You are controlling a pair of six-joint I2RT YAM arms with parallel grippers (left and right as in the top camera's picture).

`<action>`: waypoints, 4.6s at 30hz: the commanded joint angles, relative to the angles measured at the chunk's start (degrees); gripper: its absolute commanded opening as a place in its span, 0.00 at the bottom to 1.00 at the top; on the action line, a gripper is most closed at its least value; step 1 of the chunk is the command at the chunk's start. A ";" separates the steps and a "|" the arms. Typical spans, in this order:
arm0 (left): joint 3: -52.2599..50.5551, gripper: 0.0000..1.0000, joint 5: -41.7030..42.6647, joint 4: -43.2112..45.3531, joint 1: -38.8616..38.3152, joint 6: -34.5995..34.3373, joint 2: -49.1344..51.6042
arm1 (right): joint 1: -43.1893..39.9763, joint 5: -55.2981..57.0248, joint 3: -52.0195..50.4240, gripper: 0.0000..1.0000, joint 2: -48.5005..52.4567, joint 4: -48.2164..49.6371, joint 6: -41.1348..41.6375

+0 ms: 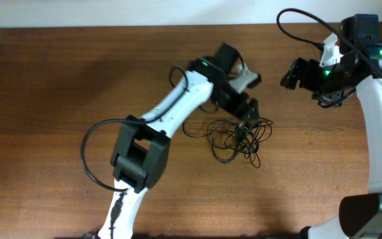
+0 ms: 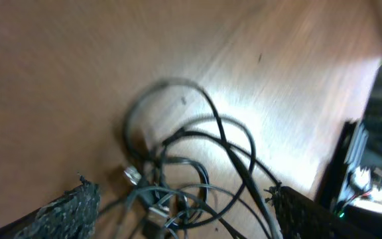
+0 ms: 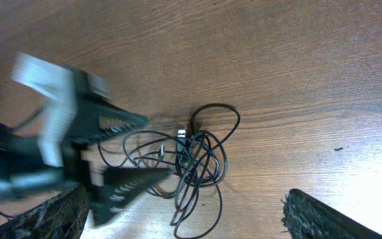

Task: Untangle cables

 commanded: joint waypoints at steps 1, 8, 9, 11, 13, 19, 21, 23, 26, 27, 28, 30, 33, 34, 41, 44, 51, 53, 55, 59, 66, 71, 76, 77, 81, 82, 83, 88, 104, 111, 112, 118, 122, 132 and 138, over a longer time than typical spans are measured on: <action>2.95 0.84 10.19 -0.72 3.78 0.42 0.24 | 0.00 0.70 0.55 0.95 -0.96 -0.15 -0.79; 2.73 0.62 -8.57 -2.34 -7.89 -0.46 4.87 | 0.00 0.70 0.55 0.95 -0.96 -0.55 -0.81; 2.73 0.55 -8.55 -2.32 -8.33 -2.01 6.01 | 0.00 0.70 0.55 0.95 -0.96 -0.70 -0.81; 3.02 0.00 -8.57 -2.36 -7.56 -2.16 6.23 | 0.00 0.70 0.55 0.95 -0.96 -0.68 -1.01; 6.58 0.00 -8.37 -6.08 -4.28 -2.12 4.55 | 0.00 0.70 0.55 0.95 -0.96 -0.74 -1.03; 13.79 0.00 -7.43 -14.75 4.92 -2.14 -12.00 | 0.90 -4.96 0.55 0.95 -0.96 -0.39 -2.05; 13.79 0.00 -7.41 -15.41 4.90 -2.16 -14.80 | 2.95 -5.01 0.55 0.95 -0.96 0.28 -2.05; 13.79 0.00 -7.41 -15.65 5.01 -2.16 -16.33 | 5.07 -5.25 0.55 0.92 -0.96 1.46 -2.03; 13.79 0.00 -4.55 -16.31 5.03 -2.91 -17.31 | 9.03 -6.64 0.55 0.82 -0.85 3.74 -1.81; 13.79 0.00 -4.24 -16.28 5.60 -5.68 -17.31 | 9.84 -7.65 0.39 0.79 -0.55 3.98 -1.81; 13.79 0.00 -1.88 -16.26 6.29 -6.27 -17.31 | 10.49 -9.18 -0.15 0.77 -0.17 4.85 -1.81; 13.79 0.00 7.30 -15.85 8.26 -6.27 -17.31 | 11.06 -11.72 -2.29 0.74 1.03 7.67 -1.81; 13.79 0.00 21.62 -15.80 12.74 -6.27 -17.31 | 11.61 -14.23 -2.71 0.70 4.52 10.03 -2.05; 13.79 0.00 23.96 -15.80 13.84 -6.27 -17.31 | 11.91 -14.62 -2.71 0.67 4.96 10.21 -2.05; 13.79 0.00 28.15 -15.61 17.11 -6.29 -17.31 | 14.75 -16.98 -2.78 0.62 6.43 10.60 -3.37; 13.79 0.00 28.09 -14.71 17.11 -6.29 -17.31 | 14.75 -16.50 -2.84 0.24 6.64 10.25 -3.37; 13.03 0.00 -7.10 -14.53 17.16 -6.73 -17.25 | 13.42 -9.55 -2.80 0.04 -0.72 8.52 -3.30; 12.70 0.04 -13.00 -16.20 18.43 -6.73 -17.14 | 11.21 -5.25 -2.80 0.04 -7.02 6.51 -2.67; 12.70 0.09 -16.37 -18.36 19.26 -6.73 -17.09 | 9.05 -2.58 -2.80 0.04 -12.07 5.38 -1.75; 12.70 0.14 -22.34 -22.01 19.30 -6.71 -17.05 | 1.60 -2.51 -2.80 0.04 -21.29 3.61 -1.31; 11.50 0.20 -23.98 -21.70 20.46 -6.71 -15.67 | 7.10 -9.90 -2.78 0.04 -19.26 5.42 2.49; 11.50 0.20 -22.84 -22.73 24.50 -6.69 -13.70 | 22.99 -5.99 5.38 0.04 -7.04 9.27 4.70; 11.21 0.19 -20.57 -23.65 24.44 -6.45 -13.60 | 22.27 3.26 5.18 0.83 12.13 -1.14 4.00; 10.84 0.18 -19.69 -24.00 24.44 -6.19 -13.60 | 21.40 3.23 5.18 0.89 13.44 -1.11 4.02; 8.09 0.00 -12.37 -29.94 24.11 -1.90 -13.94 | 10.93 2.82 5.25 1.00 12.55 -4.07 2.19; 8.09 0.00 -12.55 -31.08 23.50 -1.88 -15.37 | 8.63 2.80 5.25 1.00 12.39 -5.35 0.94; 8.09 0.03 -14.64 -31.15 22.03 -2.19 -18.21 | 6.29 2.82 5.22 1.00 12.39 -6.10 0.87; -1.51 0.09 -26.16 -26.97 8.96 -19.21 -20.37 | 4.83 3.06 5.22 1.00 12.41 -5.77 -2.05; -35.76 0.38 -27.65 8.04 4.07 -27.89 -20.26 | 4.87 3.04 5.18 0.99 12.41 -6.40 -3.39; -32.92 0.00 -27.78 9.03 4.26 -24.92 -21.51 | 4.94 3.02 5.18 0.99 12.41 -6.45 -3.39; -29.86 0.00 -27.58 8.15 5.05 -24.02 -23.23 | 5.03 2.32 5.18 1.00 12.41 -6.71 -3.39; -15.30 0.00 -6.86 3.89 13.60 -22.40 -31.69 | 12.11 -16.76 5.27 0.84 11.96 -4.20 -13.42; -13.09 0.00 1.22 5.09 21.88 -25.59 -32.09 | 16.17 -16.52 5.18 0.64 11.98 0.94 -9.88; -13.09 0.00 10.56 5.18 24.13 -25.68 -32.04 | 22.64 -10.29 4.09 0.70 18.45 13.27 12.68; -13.11 0.03 7.98 5.16 24.13 -25.46 -32.04 | 25.03 -11.58 3.76 0.67 24.30 17.44 19.82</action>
